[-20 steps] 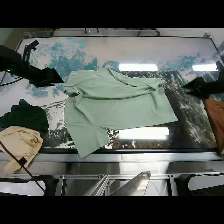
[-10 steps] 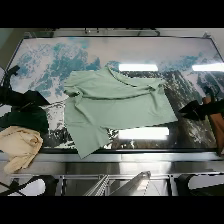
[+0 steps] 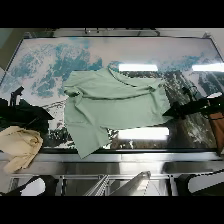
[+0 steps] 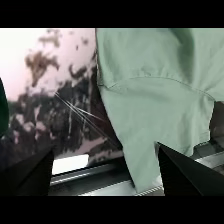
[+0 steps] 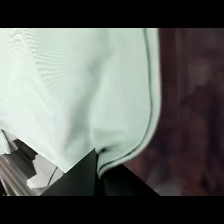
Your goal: Fold the shirts.
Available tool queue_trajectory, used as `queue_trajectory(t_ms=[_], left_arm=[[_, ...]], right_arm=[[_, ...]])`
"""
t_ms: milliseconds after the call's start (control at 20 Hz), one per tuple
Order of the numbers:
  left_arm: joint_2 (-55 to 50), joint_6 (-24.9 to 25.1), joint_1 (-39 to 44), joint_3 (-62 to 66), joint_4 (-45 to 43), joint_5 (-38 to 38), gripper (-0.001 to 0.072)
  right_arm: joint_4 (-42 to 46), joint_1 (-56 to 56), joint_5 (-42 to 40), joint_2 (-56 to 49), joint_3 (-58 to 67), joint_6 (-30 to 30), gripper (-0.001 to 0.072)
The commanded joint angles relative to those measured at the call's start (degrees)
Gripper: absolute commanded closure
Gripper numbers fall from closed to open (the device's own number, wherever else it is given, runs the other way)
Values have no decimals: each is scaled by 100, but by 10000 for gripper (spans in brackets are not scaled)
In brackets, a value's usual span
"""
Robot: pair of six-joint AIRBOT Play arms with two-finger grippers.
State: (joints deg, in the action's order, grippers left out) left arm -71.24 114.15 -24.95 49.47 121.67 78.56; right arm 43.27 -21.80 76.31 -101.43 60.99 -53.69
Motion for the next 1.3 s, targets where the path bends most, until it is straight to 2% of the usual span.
queue_trajectory(t_ms=[0,150,350,500,550,600,650,700,850,1000,1100,1250], left_arm=[[-9,0,400,-457,0,-551,17],[-490,-260,922,-588,22,-1108,16],[-1499,-254,1569,-122,439,-1617,17],[-2157,-258,1947,393,472,-1357,18],[-2310,-254,2059,511,588,-1217,46],[-2426,-249,2168,640,699,-1043,315],[-2474,-210,2247,776,752,-844,664],[-2448,-138,2295,907,752,-647,691],[-1917,-55,2214,1342,750,-9,691],[-883,-39,1880,1845,1003,793,691],[-48,11,1558,2315,1515,1202,689],[1233,157,1067,3392,2332,1392,686]], right_arm=[[-195,107,24,26,-2,39,696],[-199,118,98,111,-2,39,696],[-195,118,323,203,-2,42,696],[-197,118,424,350,-2,44,696],[-197,116,450,426,-2,46,696],[-199,116,516,498,-2,63,697],[-197,116,605,592,-2,63,696],[-199,111,682,688,-2,107,697],[-319,59,918,1193,-2,278,697],[-1248,-293,1244,1961,0,608,697],[-2476,-702,1513,2597,2,925,697],[-4907,-1436,1661,3770,4,1399,696]])
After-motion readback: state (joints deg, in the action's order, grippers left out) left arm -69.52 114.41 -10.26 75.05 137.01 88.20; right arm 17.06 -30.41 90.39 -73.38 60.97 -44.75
